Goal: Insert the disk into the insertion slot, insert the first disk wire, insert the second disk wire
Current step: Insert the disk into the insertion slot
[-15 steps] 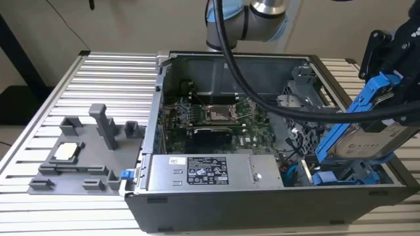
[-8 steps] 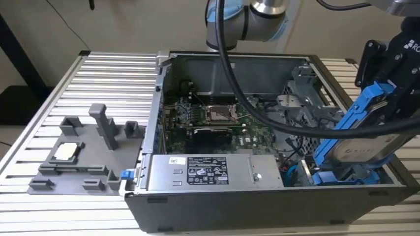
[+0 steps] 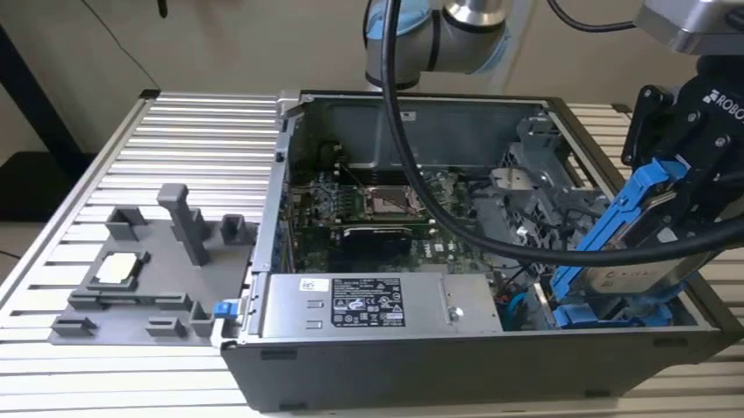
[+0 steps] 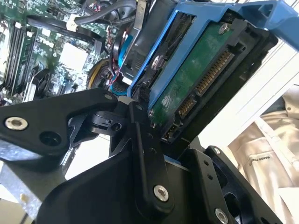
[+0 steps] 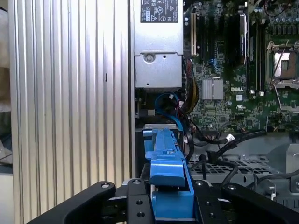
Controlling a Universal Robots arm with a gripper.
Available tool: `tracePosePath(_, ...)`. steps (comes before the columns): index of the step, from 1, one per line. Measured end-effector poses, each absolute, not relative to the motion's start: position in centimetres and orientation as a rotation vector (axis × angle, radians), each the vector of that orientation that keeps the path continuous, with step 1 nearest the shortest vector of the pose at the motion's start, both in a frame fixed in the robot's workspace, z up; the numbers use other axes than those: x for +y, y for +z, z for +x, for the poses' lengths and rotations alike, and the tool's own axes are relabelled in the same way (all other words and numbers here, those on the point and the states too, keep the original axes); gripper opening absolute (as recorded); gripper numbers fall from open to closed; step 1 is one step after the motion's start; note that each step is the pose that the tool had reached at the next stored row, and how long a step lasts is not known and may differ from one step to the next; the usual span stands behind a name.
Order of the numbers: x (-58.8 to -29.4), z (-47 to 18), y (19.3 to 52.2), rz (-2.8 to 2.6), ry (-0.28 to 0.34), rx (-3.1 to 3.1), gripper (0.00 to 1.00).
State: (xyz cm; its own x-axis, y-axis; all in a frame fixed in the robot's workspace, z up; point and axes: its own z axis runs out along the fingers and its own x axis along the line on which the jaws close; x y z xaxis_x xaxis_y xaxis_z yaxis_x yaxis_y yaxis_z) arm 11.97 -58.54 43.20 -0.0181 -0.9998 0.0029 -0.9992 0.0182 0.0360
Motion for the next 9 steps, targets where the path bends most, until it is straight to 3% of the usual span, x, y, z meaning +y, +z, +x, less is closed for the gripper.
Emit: tracePosePath(9,-58.53,11.97,43.04,2.184,-0.040,-2.223,0.33)
